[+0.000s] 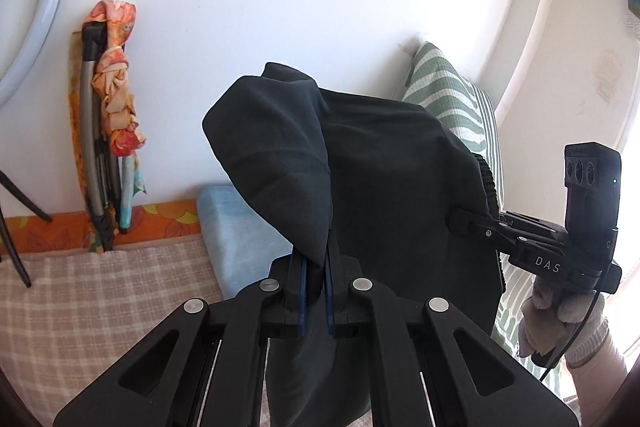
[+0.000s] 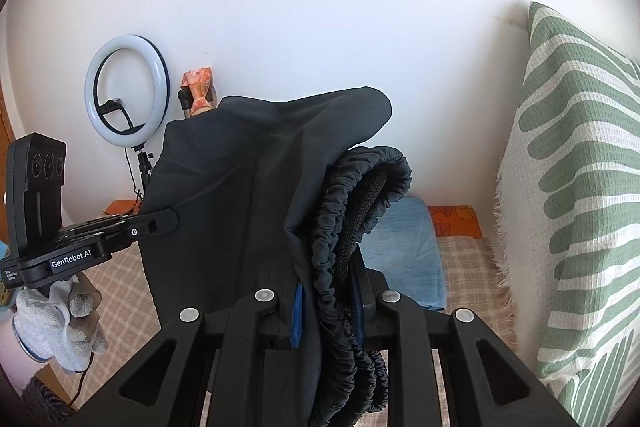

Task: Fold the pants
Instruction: 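Lift the folded trousers with both tools and carry them toward the patterned pillow, then lower the trousers onto the folded light-blue cloth and open both tools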

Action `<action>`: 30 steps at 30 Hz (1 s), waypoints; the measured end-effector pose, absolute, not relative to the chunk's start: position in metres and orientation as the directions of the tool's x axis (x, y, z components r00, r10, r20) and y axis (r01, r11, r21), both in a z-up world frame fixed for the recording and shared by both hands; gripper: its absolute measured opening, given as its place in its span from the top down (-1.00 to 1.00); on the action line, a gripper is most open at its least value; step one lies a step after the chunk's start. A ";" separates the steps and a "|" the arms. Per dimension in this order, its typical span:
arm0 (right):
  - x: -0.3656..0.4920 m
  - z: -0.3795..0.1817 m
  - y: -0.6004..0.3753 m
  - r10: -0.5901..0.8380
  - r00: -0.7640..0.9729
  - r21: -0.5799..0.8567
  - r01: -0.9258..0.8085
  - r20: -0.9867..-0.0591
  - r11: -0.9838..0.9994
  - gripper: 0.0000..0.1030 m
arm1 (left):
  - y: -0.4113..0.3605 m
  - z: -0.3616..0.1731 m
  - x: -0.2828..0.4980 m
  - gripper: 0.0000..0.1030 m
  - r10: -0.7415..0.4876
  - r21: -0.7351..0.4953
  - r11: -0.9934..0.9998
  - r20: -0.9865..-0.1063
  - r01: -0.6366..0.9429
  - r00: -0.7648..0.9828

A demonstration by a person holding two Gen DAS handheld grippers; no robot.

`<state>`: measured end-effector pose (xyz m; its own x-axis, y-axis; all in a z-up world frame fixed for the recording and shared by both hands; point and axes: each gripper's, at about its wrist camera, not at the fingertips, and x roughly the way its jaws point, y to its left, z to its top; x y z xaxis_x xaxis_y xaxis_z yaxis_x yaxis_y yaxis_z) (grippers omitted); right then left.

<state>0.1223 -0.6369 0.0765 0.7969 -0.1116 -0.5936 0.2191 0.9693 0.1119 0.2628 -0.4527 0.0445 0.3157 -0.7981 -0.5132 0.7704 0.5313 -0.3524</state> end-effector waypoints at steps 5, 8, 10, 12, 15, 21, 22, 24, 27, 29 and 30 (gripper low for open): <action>0.154 0.067 -0.665 -0.104 0.790 0.119 0.219 -0.604 0.968 0.66 | -0.474 0.036 0.291 0.91 -0.792 -0.359 0.544 -0.519 0.759 0.322; 0.174 0.055 -0.681 -0.098 0.781 0.119 0.216 -0.616 0.969 0.66 | -0.488 0.027 0.309 0.91 -0.780 -0.348 0.556 -0.532 0.755 0.329; 0.187 0.046 -0.690 -0.095 0.779 0.118 0.212 -0.620 0.970 0.66 | -0.499 0.019 0.320 0.91 -0.773 -0.339 0.562 -0.540 0.754 0.333; 0.199 0.035 -0.701 -0.087 0.772 0.125 0.212 -0.630 0.969 0.66 | -0.508 0.008 0.329 0.91 -0.766 -0.339 0.568 -0.552 0.750 0.331; 0.215 0.017 -0.718 -0.086 0.756 0.129 0.221 -0.649 0.967 0.66 | -0.521 -0.008 0.343 0.91 -0.753 -0.335 0.578 -0.569 0.744 0.329; 0.239 -0.024 -0.744 -0.088 0.715 0.129 0.244 -0.693 0.961 0.66 | -0.538 -0.036 0.365 0.91 -0.733 -0.346 0.598 -0.600 0.723 0.319; 0.242 -0.030 -0.747 -0.089 0.709 0.126 0.245 -0.700 0.961 0.66 | -0.540 -0.040 0.367 0.91 -0.726 -0.341 0.604 -0.608 0.720 0.321; 0.246 -0.039 -0.752 -0.098 0.696 0.112 0.250 -0.712 0.962 0.65 | -0.544 -0.047 0.371 0.91 -0.714 -0.333 0.615 -0.621 0.715 0.324; 0.252 -0.048 -0.761 -0.110 0.673 0.103 0.269 -0.731 0.958 0.58 | -0.546 -0.056 0.375 0.91 -0.689 -0.318 0.635 -0.645 0.704 0.331; 0.253 -0.051 -0.766 -0.152 0.650 0.074 0.306 -0.744 0.949 0.49 | -0.547 -0.057 0.378 0.91 -0.666 -0.296 0.658 -0.659 0.692 0.351; 0.253 -0.051 -0.768 -0.193 0.640 0.039 0.330 -0.744 0.943 0.35 | -0.544 -0.058 0.380 0.87 -0.650 -0.284 0.674 -0.665 0.682 0.366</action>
<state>0.2531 -0.7676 -0.0510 0.6401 -0.1933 -0.7436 0.3301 0.9431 0.0391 0.3799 -0.5444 -0.0581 0.3663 -0.6504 -0.6654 0.6815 0.6744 -0.2840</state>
